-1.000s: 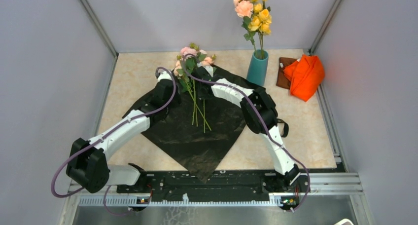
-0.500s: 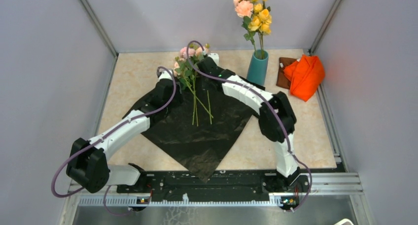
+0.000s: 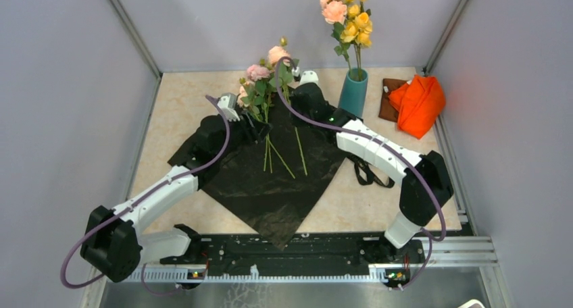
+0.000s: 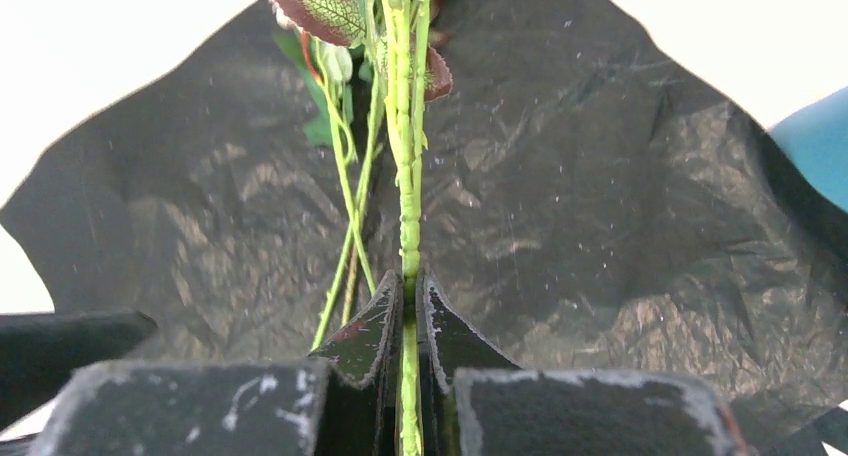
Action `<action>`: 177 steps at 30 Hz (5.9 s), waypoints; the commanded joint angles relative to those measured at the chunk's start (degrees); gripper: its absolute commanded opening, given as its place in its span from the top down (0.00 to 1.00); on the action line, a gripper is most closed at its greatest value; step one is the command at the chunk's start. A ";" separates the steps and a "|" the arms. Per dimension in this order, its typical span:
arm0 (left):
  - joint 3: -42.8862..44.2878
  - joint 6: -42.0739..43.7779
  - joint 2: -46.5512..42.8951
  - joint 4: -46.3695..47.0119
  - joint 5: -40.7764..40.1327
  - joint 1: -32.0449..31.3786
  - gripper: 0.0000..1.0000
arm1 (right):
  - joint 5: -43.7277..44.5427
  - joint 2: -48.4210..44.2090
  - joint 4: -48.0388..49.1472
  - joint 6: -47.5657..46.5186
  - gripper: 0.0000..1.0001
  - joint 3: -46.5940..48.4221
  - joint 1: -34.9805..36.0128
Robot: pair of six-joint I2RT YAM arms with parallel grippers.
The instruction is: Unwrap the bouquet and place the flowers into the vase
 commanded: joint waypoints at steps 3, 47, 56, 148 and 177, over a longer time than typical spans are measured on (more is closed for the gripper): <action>-2.16 -8.63 1.74 22.89 16.41 0.13 0.43 | -4.99 -7.33 4.69 -4.30 1.00 -4.86 1.38; 0.55 -19.79 16.28 44.79 23.39 0.09 0.48 | -7.61 -28.73 12.92 -4.35 1.00 -26.37 6.58; 1.14 -16.88 14.41 42.75 24.09 0.09 1.00 | -6.79 -28.61 13.00 -4.45 1.00 -26.68 7.20; 5.85 17.95 -0.98 1.69 8.05 -6.59 0.01 | 3.26 -21.03 8.46 -14.76 1.00 -12.43 6.65; -15.09 9.53 -8.04 7.08 6.48 -6.68 0.01 | -0.67 -11.53 13.03 -25.83 1.00 12.23 -20.66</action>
